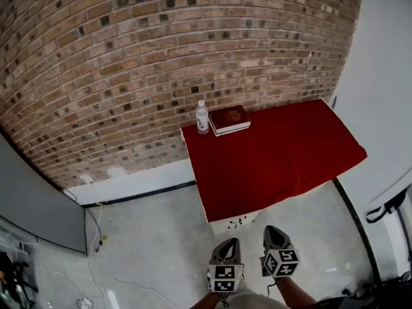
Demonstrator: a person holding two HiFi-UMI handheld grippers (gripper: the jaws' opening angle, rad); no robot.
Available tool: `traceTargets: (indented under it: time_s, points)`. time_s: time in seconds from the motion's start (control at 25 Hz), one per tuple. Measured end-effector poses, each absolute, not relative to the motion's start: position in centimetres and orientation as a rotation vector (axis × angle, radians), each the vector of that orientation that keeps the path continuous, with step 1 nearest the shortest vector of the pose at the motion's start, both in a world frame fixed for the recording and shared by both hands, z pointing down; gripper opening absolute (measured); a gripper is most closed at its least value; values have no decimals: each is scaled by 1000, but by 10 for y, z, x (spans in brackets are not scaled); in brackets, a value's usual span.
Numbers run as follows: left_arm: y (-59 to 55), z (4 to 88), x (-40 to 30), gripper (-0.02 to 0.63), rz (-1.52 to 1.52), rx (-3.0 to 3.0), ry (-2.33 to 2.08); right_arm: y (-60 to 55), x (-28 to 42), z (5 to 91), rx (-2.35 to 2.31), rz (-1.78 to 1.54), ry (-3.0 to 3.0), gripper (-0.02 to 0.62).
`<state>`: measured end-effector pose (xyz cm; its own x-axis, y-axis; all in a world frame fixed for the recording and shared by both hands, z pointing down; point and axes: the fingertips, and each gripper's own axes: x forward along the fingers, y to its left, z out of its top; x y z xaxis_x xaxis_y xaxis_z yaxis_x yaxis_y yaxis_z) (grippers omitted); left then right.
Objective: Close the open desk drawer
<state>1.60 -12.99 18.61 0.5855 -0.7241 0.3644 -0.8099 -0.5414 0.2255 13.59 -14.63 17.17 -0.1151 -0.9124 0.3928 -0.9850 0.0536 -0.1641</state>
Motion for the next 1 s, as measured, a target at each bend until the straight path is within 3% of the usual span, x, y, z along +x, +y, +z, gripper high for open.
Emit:
traceTargets:
  time_s: [0.36,1.0]
  points:
    - [-124,133,33,8,271,2479,-1211,-134,148,109,1991,505,-2214,-2]
    - [-127,125,36,8,235,2423,-1288,-126,144,113,1910,530,-2264,-2]
